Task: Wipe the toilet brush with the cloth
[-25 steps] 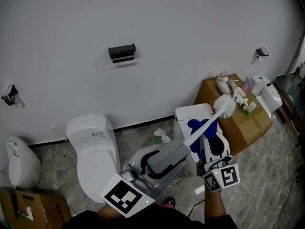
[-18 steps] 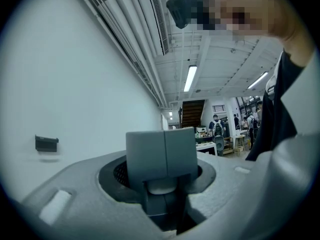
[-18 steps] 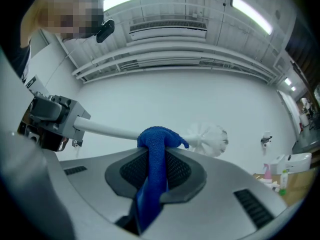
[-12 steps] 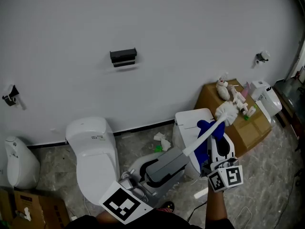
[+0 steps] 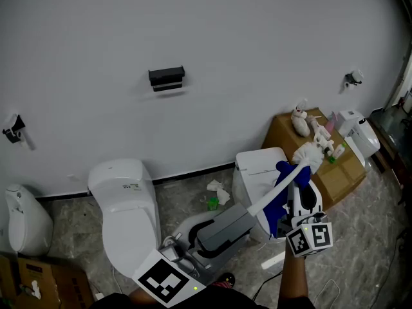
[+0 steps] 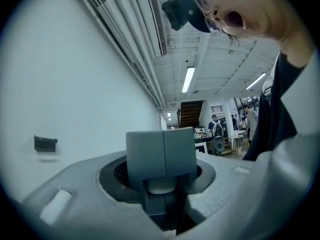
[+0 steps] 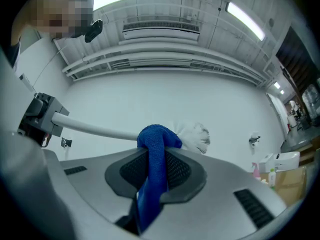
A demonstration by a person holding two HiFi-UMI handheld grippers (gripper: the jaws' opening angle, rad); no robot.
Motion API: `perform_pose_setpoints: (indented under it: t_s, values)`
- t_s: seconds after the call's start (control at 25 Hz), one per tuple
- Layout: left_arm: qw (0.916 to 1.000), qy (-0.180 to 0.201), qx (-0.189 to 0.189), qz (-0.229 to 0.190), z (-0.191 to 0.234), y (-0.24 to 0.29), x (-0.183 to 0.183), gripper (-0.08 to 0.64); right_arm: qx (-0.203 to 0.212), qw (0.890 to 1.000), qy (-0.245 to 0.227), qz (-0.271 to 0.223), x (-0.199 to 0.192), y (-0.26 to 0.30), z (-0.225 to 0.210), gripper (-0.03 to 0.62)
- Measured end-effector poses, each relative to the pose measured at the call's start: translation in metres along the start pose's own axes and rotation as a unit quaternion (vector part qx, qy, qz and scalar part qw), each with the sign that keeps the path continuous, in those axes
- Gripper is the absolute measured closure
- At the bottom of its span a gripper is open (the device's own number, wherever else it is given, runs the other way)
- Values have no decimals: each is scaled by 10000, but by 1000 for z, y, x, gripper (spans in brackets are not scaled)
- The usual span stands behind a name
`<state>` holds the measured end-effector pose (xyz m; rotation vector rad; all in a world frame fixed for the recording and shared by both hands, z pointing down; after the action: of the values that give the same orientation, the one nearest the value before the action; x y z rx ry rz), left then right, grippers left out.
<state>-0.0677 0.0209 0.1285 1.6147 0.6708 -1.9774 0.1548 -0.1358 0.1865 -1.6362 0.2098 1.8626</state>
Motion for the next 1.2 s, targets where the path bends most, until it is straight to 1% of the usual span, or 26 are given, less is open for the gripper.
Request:
perform_pose_setpoints:
  t_s: [0.4,0.68,0.8,0.92,1.2]
  values:
    - [10000,-40,-46,-30,-5,1,-2,385,-93,9999,-35,79,-3,-10,-1,523]
    - [9999,-144,55,11,-4,-1,-1,385,-24,9998,20,201,-10,-19,8,523]
    - [9998,-188,67,-85,-2,-2,3,385,134,9995,103,279,-14,-20,21,523]
    - [9996,-215,82,-156,-1,-1,5,385,394,9984,241,331,-19,-20,39,523]
    - [9995,-247,94,-157,0,0,4,385,1095,9934,297,157,-11,-12,81,523]
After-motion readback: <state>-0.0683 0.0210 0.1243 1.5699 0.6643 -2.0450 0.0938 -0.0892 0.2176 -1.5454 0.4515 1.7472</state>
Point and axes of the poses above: the fingertips, and each gripper's own axes: y forward along the fingers, z to its left, x out of its top, the point moved 9 cm from there along -y, backward along the fingers, and after that the axes turned 14 degrees about -y, right-handed, at the moved point
